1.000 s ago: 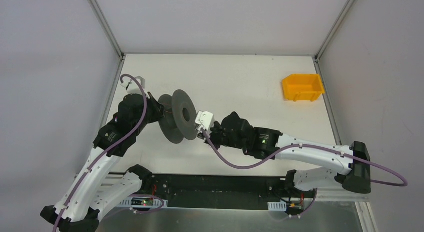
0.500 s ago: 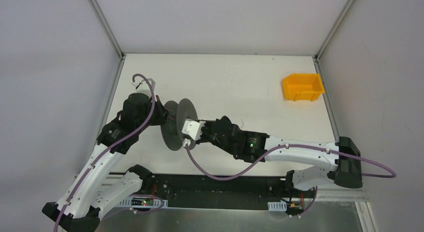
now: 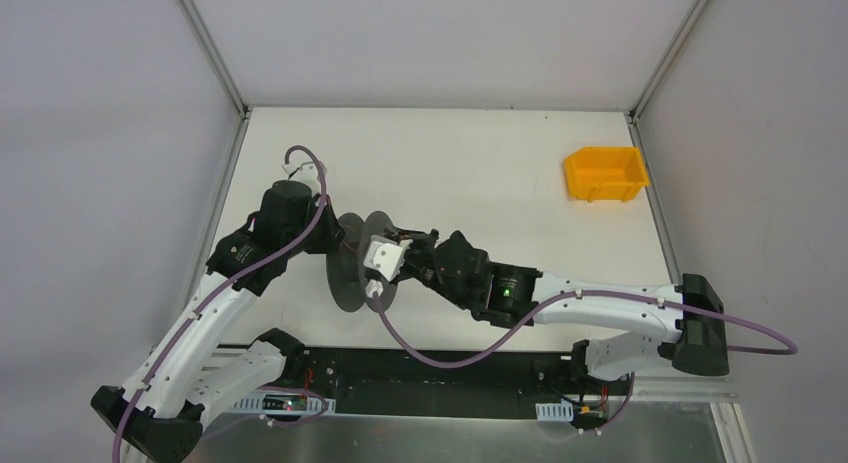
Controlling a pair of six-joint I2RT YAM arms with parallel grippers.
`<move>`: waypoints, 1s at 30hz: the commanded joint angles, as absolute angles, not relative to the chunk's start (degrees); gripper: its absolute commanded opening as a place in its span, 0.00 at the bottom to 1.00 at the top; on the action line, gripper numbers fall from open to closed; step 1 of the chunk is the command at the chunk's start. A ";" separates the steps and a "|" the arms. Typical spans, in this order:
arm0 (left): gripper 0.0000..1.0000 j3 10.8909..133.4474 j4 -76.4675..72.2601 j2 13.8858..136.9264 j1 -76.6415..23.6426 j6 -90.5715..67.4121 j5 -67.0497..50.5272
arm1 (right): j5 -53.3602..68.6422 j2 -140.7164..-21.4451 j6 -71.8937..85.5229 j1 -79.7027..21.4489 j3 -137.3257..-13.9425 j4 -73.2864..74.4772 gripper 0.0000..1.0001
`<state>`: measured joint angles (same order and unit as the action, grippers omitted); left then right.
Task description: Wrap the cables
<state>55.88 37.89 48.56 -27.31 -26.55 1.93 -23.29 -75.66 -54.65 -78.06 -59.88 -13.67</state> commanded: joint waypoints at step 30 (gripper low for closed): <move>0.00 63.82 40.43 42.74 -27.17 -16.94 -15.67 | -4.08 -71.87 -24.24 -59.05 -54.07 -8.94 0.05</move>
